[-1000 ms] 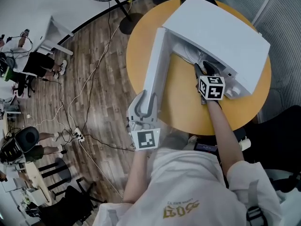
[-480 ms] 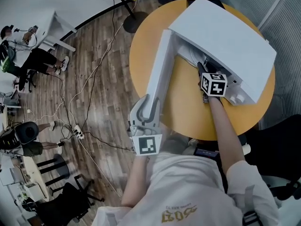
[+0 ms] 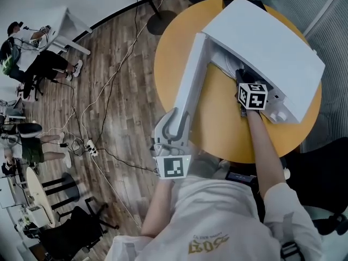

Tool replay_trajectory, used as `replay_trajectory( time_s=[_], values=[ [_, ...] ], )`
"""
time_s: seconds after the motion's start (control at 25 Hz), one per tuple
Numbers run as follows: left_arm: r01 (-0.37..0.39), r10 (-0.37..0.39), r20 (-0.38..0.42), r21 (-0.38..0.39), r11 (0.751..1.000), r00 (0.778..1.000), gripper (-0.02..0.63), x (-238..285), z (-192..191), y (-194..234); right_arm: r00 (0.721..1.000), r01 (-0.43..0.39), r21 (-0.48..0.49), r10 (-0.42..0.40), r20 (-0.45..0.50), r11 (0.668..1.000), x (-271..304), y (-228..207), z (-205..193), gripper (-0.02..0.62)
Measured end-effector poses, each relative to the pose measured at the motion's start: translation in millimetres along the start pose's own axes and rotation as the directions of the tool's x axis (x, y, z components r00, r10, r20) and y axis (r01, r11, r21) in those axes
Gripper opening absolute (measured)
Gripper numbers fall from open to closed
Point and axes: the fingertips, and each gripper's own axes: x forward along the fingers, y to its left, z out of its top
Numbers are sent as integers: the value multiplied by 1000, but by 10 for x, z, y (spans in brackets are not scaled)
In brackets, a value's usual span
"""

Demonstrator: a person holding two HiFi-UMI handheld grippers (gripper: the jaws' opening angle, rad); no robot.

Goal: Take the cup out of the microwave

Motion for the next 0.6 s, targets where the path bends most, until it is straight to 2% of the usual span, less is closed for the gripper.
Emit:
replay_trajectory(
  time_s=[0.6],
  values=[
    [-2,2,-11,-24,1000,1000,144,-13,-29,-4,997,-73,-62,75,35,995,-44,94,30,29]
  ],
)
